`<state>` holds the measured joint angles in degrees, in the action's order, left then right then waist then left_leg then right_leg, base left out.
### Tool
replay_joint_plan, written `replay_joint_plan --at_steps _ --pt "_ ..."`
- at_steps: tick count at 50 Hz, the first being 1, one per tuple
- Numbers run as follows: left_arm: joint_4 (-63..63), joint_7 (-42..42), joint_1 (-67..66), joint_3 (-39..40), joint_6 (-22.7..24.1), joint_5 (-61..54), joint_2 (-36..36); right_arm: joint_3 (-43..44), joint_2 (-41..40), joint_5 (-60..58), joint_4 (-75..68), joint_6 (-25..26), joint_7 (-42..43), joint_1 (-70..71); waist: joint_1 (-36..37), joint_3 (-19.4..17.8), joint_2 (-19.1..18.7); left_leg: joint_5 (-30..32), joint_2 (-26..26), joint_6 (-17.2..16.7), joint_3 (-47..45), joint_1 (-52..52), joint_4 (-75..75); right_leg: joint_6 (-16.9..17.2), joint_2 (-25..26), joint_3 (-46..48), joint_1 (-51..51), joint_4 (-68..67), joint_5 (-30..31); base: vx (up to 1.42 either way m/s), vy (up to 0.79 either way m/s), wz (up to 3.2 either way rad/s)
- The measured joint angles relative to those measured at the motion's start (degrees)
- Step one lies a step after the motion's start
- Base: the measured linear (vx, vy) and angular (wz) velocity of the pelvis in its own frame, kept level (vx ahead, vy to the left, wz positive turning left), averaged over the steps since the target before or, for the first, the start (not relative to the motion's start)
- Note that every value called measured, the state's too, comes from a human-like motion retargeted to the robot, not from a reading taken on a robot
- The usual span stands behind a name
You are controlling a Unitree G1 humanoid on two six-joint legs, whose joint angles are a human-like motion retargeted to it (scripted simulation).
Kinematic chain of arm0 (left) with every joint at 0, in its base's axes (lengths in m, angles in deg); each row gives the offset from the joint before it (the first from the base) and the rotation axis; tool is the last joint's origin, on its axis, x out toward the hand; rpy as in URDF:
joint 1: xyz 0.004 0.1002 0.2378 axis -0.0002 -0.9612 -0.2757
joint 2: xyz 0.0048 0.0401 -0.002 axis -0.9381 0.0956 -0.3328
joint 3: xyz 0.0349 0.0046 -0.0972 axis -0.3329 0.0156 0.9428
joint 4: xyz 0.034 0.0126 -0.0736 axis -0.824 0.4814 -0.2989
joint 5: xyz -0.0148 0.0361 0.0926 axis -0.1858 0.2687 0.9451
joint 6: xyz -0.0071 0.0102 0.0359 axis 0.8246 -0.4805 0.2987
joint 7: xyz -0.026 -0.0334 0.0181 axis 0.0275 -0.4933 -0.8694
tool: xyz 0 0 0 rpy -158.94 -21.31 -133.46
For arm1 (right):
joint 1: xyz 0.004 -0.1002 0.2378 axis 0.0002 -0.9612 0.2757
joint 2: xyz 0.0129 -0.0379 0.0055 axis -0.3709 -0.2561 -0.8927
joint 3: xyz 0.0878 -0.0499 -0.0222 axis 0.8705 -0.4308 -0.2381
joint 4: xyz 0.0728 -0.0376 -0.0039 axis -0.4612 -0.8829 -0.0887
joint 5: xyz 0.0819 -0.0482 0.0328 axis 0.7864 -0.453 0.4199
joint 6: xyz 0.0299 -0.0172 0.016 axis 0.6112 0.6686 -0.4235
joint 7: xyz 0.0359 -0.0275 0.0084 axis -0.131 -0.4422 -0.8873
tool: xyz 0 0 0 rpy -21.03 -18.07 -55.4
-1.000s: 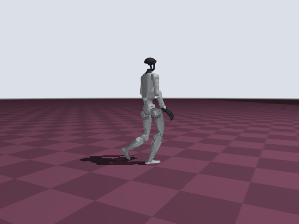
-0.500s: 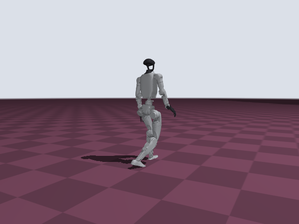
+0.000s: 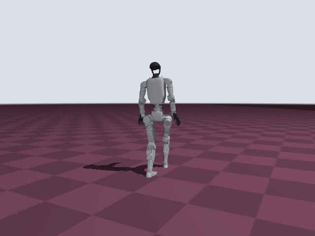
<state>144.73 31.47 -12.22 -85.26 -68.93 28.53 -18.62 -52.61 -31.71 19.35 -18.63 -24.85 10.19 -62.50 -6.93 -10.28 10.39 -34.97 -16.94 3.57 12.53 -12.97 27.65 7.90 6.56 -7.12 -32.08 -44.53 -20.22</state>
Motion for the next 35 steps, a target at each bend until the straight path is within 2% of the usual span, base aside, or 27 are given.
replay_joint_plan --at_steps 2,4,8,10,14,18,22,27,30,32,33,35 --pt "0.12 0.58 -0.62 0.55 0.03 -0.36 0.85 -0.12 -0.10 -0.81 -0.17 0.16 0.43 -0.36 -0.06 0.36 -1.31 -0.81 1.13 -1.29 0.06 0.05 5.91 -0.42 2.03 0.14 0.94 -1.26 1.52 0.65 0.03 1.04" --pt "0.00 0.91 -1.69 0.98 0.31 -1.11 2.09 -0.45 0.15 -1.71 -0.42 0.24 1.17 -0.54 -0.20 0.59 -3.78 1.28 4.04 -4.13 -1.05 1.63 14.52 -1.87 3.71 2.04 2.64 -2.56 1.94 0.63 0.02 1.11" --pt "-1.26 0.18 -4.10 0.45 1.52 -3.24 4.80 -0.87 1.88 -2.27 0.34 -0.56 3.06 -0.67 1.01 1.51 -10.12 13.77 10.76 -12.53 -3.28 11.02 36.18 -5.97 6.78 6.85 7.10 -0.52 -0.18 0.57 0.02 1.02" --pt "-2.11 -0.63 -4.72 -0.30 2.07 -4.62 5.83 -0.66 3.14 -2.31 1.18 -0.98 3.94 -0.39 2.39 2.00 -11.89 18.11 14.34 -13.48 -5.69 17.36 45.59 -7.54 6.88 8.46 9.81 1.09 -2.03 0.56 0.02 1.14" --pt "-2.91 -1.74 -5.38 -1.33 2.79 -7.02 7.16 -0.03 5.22 -2.36 2.13 -1.78 5.22 1.68 5.65 2.31 -12.56 14.09 22.14 -7.51 -11.38 30.38 56.46 -8.59 4.87 10.80 16.40 4.88 -5.70 0.56 0.00 1.20" --pt "-2.12 -1.88 -6.67 -1.05 3.06 -8.92 8.00 1.21 6.51 -1.18 3.09 -2.59 5.60 5.13 8.56 2.14 -11.42 7.93 25.71 -3.46 -16.44 40.75 52.97 -8.54 1.56 12.17 23.39 8.20 -9.78 0.61 0.03 1.00" --pt "-0.41 -2.05 -8.37 -0.73 2.94 -9.73 8.91 2.49 7.18 -0.55 4.08 -3.57 6.54 8.66 10.10 2.05 -9.71 7.10 25.31 -4.09 -21.58 46.87 36.44 -7.51 -2.08 13.86 29.37 10.66 -13.74 0.66 0.10 0.92" --pt "2.64 -2.47 -9.38 -0.27 2.52 -9.61 10.08 3.38 7.20 -1.84 3.56 -3.99 8.71 12.35 9.46 4.02 -6.62 12.22 19.57 -5.51 -27.13 48.03 8.22 -5.20 -6.65 16.66 32.78 11.61 -16.81 0.68 0.16 1.02" --pt "3.83 -2.56 -10.50 -0.30 2.12 -9.94 11.01 3.43 6.42 -1.82 3.34 -3.89 9.34 11.80 9.22 5.38 -5.91 13.03 18.28 -4.35 -28.42 49.80 9.42 -4.05 -8.44 17.08 33.01 5.68 -17.36 0.68 0.16 0.91" --pt "4.71 -3.23 -10.53 -0.39 1.87 -10.55 11.03 3.44 5.70 -1.55 2.78 -3.79 9.02 10.92 9.19 6.45 -4.13 14.74 15.76 -2.67 -29.23 48.96 10.25 -2.57 -11.11 17.03 32.85 0.19 -15.04 0.72 0.14 0.98" --pt "5.35 -4.25 -9.89 -0.53 1.74 -11.16 10.35 3.65 5.10 -1.10 2.19 -3.72 8.24 10.64 9.07 6.45 -1.47 17.08 12.12 -1.58 -30.20 46.01 6.59 -1.15 -14.24 16.33 32.72 -3.45 -13.13 0.72 0.13 1.18" --pt "5.95 -5.15 -9.53 -0.84 1.56 -11.65 10.24 3.31 4.09 -0.79 1.30 -3.30 7.05 8.85 8.36 6.91 1.07 17.34 7.69 0.43 -29.88 44.22 7.18 1.23 -17.76 15.31 31.57 -11.68 -6.63 0.69 0.10 1.34"
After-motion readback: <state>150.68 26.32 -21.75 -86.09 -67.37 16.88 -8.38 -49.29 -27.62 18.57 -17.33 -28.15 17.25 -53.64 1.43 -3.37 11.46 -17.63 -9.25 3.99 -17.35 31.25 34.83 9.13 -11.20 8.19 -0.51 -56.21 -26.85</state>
